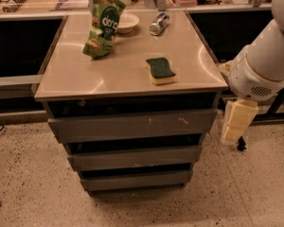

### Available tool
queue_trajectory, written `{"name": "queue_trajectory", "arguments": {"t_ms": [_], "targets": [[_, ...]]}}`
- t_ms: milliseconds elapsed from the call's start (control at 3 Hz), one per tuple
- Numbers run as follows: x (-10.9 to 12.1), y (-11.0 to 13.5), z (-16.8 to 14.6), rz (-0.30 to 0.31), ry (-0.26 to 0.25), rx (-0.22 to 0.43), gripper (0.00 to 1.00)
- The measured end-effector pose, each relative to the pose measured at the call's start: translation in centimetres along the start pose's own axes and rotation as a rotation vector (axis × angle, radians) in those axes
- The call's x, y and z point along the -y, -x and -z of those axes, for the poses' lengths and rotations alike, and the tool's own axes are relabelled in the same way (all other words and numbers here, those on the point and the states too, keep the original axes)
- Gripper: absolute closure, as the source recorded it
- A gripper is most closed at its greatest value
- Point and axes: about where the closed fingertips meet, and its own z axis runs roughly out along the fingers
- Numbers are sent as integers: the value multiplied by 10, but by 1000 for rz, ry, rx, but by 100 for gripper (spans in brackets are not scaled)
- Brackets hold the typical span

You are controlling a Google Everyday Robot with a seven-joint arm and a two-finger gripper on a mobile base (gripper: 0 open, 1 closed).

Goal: Open top drawer

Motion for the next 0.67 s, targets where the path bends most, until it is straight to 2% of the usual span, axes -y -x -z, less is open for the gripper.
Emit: {"name": "queue_trajectory", "arguments": {"t_ms": [333, 667], "targets": [[-3, -3, -52, 32, 34, -28, 0], [-9, -5, -101, 22, 50, -11, 0]]}}
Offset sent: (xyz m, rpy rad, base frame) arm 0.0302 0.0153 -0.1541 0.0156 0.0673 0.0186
